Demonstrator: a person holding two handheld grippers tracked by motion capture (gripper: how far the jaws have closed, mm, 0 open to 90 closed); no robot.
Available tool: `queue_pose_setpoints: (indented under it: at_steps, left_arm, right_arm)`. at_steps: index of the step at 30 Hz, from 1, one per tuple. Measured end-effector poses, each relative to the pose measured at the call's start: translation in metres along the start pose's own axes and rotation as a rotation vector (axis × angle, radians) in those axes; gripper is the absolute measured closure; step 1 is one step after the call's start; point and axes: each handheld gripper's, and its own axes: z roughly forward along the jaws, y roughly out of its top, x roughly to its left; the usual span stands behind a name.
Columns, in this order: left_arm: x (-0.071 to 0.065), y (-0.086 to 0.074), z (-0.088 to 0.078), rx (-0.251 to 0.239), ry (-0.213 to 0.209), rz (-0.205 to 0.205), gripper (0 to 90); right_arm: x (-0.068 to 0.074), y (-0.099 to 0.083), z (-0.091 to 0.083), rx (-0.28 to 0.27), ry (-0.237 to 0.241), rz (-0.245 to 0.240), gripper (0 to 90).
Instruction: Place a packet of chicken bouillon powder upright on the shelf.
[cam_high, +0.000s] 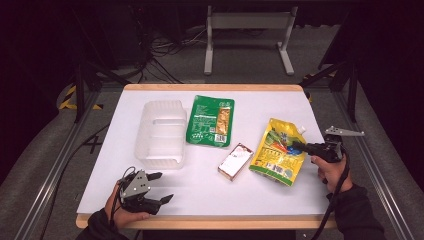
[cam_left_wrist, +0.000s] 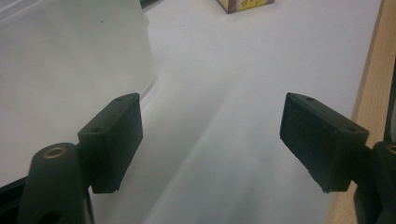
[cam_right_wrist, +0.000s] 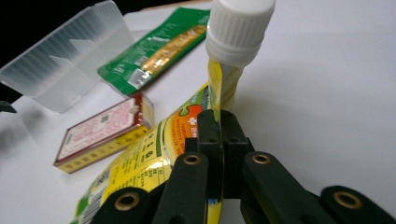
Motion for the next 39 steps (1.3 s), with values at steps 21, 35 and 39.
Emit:
queue_pose_setpoints:
  at_steps: [21, 35, 39]
  left_arm:
    - [0.001, 0.000, -0.004, -0.018, -0.002, -0.010, 21.9]
    - [0.004, 0.007, -0.012, -0.077, -0.001, -0.025, 22.7]
    - [0.003, 0.008, -0.012, -0.079, -0.004, -0.025, 22.7]
  right_arm:
    - [0.073, 0.024, -0.034, -0.141, 0.027, -0.239, 90.0]
    - [0.096, 0.039, -0.031, -0.162, 0.015, -0.320, 90.0]
    - [0.099, 0.041, -0.029, -0.167, 0.019, -0.331, 90.0]
